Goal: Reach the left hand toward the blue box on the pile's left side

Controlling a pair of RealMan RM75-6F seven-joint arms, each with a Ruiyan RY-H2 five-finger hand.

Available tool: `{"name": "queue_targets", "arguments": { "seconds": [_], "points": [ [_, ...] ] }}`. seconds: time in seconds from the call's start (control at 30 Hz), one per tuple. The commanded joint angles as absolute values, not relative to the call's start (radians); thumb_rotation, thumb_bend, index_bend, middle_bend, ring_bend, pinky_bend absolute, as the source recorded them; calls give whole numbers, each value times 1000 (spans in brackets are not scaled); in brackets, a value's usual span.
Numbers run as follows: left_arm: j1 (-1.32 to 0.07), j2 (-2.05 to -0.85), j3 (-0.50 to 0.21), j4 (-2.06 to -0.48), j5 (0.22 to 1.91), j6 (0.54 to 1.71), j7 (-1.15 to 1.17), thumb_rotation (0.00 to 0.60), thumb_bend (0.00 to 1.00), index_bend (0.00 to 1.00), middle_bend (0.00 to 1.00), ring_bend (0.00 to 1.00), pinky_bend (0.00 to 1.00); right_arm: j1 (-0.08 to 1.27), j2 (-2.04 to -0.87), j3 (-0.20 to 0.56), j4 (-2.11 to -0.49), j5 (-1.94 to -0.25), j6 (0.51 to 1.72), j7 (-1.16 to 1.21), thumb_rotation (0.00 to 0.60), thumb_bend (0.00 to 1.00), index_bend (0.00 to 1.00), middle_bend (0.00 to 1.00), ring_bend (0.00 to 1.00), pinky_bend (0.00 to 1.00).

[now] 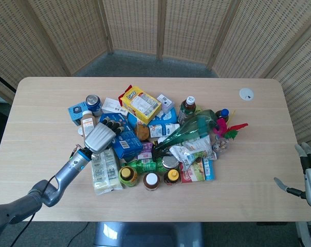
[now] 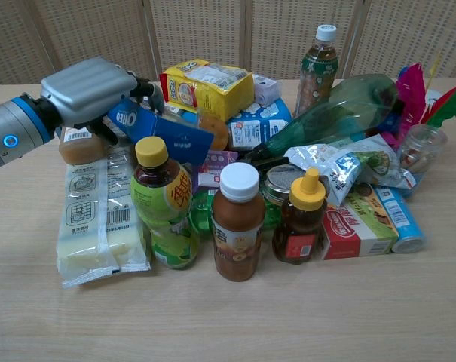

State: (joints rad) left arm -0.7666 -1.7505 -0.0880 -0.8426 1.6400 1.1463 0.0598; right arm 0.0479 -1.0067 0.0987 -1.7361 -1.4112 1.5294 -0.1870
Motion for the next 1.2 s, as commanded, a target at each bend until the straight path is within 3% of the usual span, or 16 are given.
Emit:
{"name": "queue_targets", "arguments": {
  "seconds": [0.03, 0.8, 1.2],
  "points": [
    [-766, -1731, -95, -860, 1639, 1181, 21, 600, 349, 579, 590, 653, 470, 49, -1008, 99, -1736, -1411, 1527, -188, 346, 180, 51, 35, 0, 0],
    [-577, -1336, -233, -1417, 1572, 1570, -172, 600, 320, 544, 576, 644, 451, 73, -1065, 95, -1696, -1454, 1504, -144, 349, 180, 50, 35, 0, 0],
    [-542, -1266, -262, -1494, 1558, 1593, -190, 600, 314, 537, 568, 641, 448, 88, -1088, 97, -1682, -1453, 1482, -149, 346, 181, 50, 35, 0, 0]
  ]
}}
